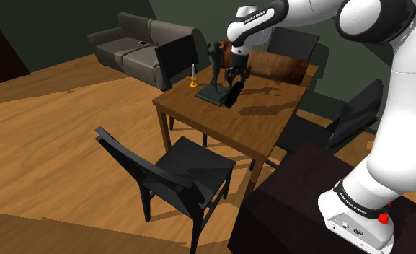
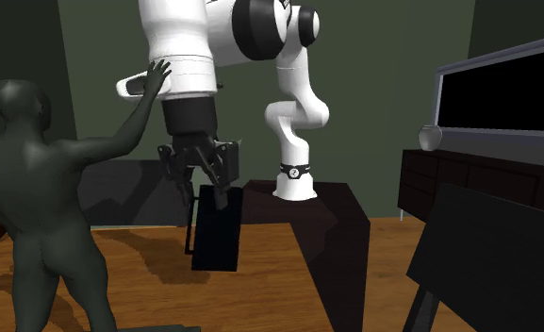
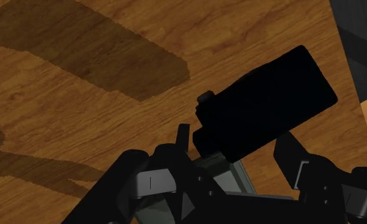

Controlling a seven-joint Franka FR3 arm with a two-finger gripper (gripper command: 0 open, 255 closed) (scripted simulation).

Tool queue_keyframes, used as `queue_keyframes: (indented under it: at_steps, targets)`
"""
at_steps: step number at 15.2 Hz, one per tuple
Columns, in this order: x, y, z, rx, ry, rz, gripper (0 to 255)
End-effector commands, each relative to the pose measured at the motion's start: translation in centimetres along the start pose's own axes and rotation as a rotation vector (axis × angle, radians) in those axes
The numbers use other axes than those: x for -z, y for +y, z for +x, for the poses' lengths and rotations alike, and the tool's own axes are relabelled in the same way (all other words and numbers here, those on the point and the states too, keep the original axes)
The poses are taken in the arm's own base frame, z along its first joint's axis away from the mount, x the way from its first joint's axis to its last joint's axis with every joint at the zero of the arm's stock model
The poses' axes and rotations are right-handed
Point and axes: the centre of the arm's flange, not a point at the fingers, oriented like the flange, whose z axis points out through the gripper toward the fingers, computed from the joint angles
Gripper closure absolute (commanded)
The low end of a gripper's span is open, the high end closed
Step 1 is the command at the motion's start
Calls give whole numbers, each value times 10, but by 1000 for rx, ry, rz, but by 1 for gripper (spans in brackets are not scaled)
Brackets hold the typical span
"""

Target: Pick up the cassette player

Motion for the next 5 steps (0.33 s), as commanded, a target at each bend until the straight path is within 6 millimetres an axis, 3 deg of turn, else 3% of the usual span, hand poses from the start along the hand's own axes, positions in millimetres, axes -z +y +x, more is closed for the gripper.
queue_keyframes:
  at_steps: [1, 5]
  targets:
    - [10, -2, 0, 0, 0, 0, 255]
    - [22, -3, -1, 0, 0, 0, 255]
